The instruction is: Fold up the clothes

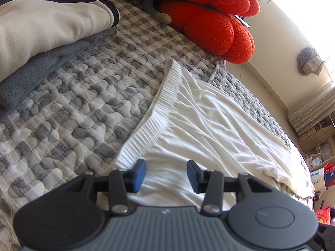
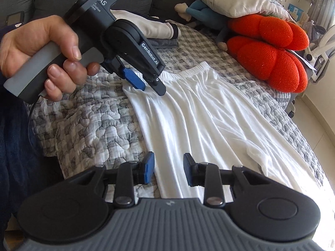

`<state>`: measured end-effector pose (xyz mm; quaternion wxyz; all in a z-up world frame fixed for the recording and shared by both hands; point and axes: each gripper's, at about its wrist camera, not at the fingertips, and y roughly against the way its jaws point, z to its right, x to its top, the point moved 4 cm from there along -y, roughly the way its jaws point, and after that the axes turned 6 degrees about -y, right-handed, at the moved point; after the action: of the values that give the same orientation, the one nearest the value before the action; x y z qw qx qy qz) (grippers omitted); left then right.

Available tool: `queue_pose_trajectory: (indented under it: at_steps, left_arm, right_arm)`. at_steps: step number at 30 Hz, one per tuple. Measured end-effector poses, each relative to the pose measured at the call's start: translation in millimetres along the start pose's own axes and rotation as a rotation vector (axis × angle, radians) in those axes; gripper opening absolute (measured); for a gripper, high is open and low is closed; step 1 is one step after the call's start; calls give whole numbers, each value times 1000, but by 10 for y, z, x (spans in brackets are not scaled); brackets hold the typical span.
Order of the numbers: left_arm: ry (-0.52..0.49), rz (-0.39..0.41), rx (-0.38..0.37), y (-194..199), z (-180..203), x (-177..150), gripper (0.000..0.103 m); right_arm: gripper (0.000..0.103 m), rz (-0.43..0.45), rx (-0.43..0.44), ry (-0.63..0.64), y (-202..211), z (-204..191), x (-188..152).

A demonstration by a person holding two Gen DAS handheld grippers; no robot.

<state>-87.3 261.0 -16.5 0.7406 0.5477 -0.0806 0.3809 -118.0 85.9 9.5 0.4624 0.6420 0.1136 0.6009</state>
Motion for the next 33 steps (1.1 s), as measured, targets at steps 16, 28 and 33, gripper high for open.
queue_pose_trajectory:
  at_steps: [16, 28, 33]
  left_arm:
    - [-33, 11, -50, 148, -2, -65, 60]
    - [-73, 95, 58, 475, -102, -299, 64]
    - [-63, 47, 73, 445, -124, -372, 68]
  right_arm:
    - [2, -67, -53, 60, -311, -136, 31]
    - [1, -38, -21, -20, -163, -111, 87]
    - [1, -56, -13, -2, -216, -145, 20]
